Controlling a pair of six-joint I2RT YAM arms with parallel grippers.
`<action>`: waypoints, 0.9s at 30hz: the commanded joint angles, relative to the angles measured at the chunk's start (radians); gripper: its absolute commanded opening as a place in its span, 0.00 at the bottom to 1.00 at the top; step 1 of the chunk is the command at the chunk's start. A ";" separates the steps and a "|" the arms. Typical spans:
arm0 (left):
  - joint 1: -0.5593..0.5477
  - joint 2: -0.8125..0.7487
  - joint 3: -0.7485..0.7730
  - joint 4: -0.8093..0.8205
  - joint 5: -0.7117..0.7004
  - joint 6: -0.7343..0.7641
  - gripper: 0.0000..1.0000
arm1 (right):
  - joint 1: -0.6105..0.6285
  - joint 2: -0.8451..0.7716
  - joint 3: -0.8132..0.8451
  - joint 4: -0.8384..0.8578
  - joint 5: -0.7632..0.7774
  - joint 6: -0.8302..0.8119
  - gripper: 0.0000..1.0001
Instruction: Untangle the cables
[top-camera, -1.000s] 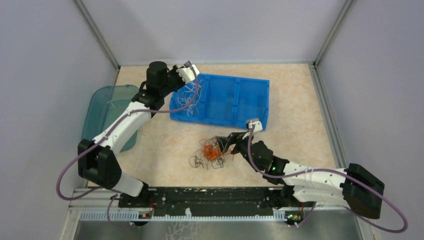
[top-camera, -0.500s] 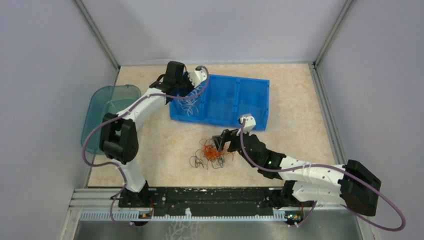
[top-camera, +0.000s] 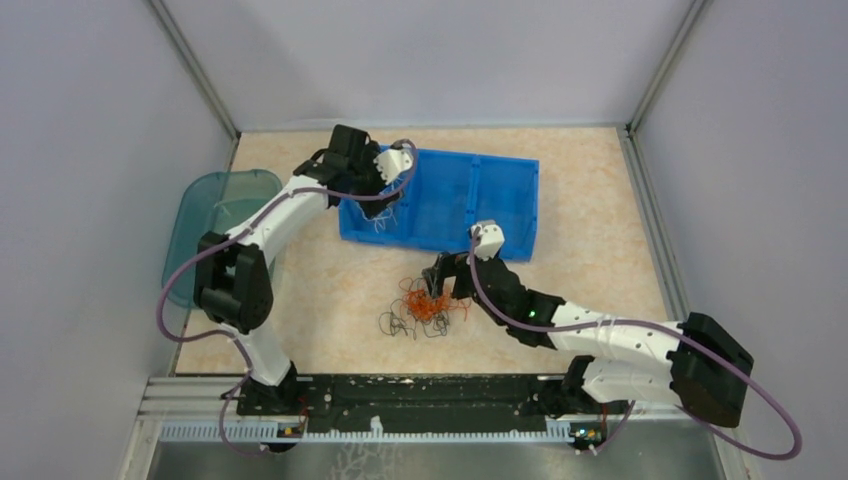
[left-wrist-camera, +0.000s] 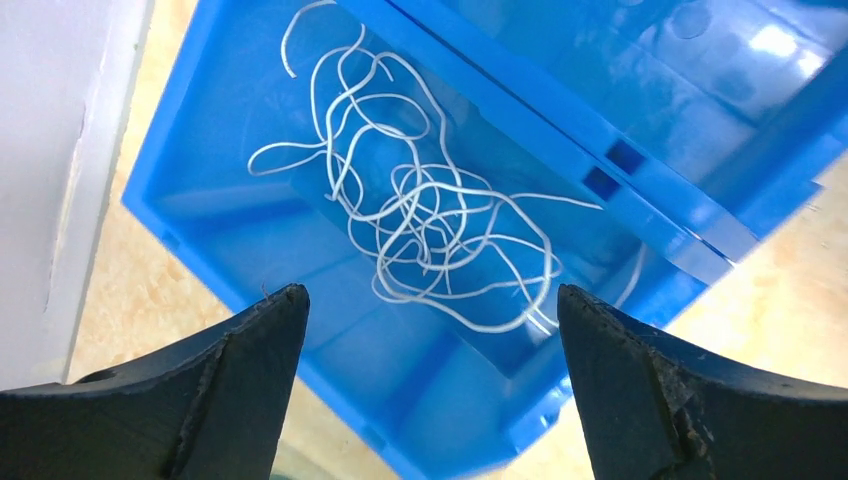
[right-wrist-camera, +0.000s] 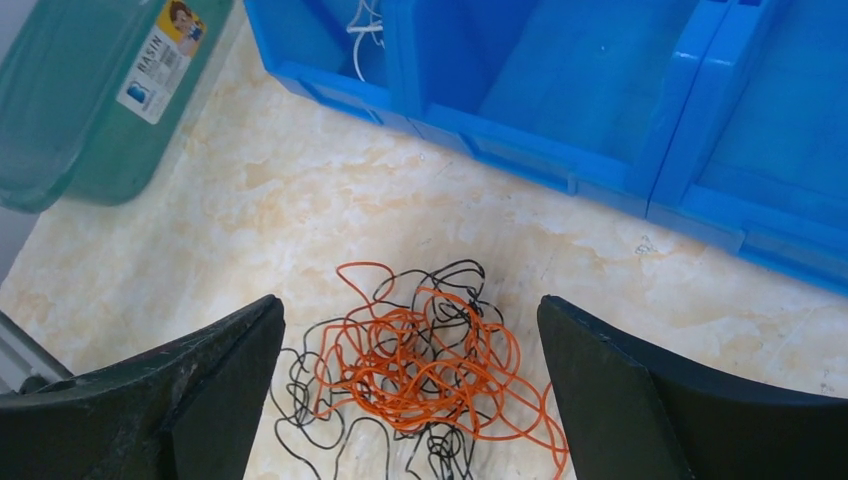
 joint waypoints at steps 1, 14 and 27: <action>-0.002 -0.147 0.006 -0.084 0.070 -0.032 0.99 | -0.038 0.041 0.053 -0.023 -0.051 0.040 0.99; -0.002 -0.490 -0.136 -0.081 0.143 -0.083 0.99 | -0.106 0.147 0.113 -0.137 0.011 0.030 0.99; -0.007 -0.768 -0.392 -0.273 0.375 0.206 0.99 | -0.292 0.023 -0.011 -0.029 -0.460 -0.004 0.99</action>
